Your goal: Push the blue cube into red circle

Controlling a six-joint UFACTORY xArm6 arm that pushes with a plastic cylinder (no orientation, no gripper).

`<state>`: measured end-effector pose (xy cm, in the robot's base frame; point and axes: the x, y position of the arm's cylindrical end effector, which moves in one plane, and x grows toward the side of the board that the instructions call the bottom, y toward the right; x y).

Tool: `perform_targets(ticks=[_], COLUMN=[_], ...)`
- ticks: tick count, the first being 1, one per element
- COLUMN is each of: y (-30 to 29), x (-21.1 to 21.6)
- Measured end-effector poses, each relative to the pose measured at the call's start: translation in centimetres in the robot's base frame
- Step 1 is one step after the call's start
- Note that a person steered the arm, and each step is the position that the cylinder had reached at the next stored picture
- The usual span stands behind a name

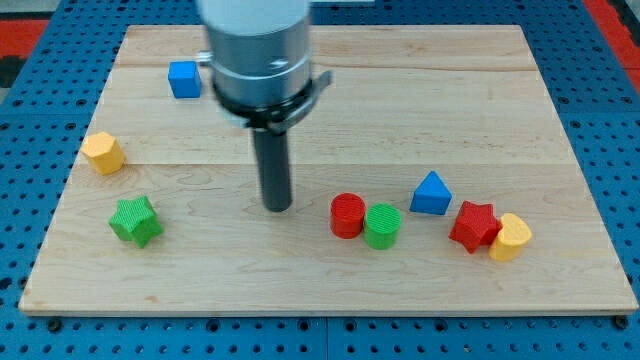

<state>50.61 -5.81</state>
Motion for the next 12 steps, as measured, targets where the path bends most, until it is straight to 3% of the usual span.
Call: perform_targets(ticks=[2,3,4,5,7,9,10,11,12], y=[13.3,4.5,0.1,3.3,1.1,-12.0,-13.6,-10.3,-12.1], x=[1.8,2.5,-2.8,-11.8,-23.4,-23.6,-22.0,-17.8,-15.5])
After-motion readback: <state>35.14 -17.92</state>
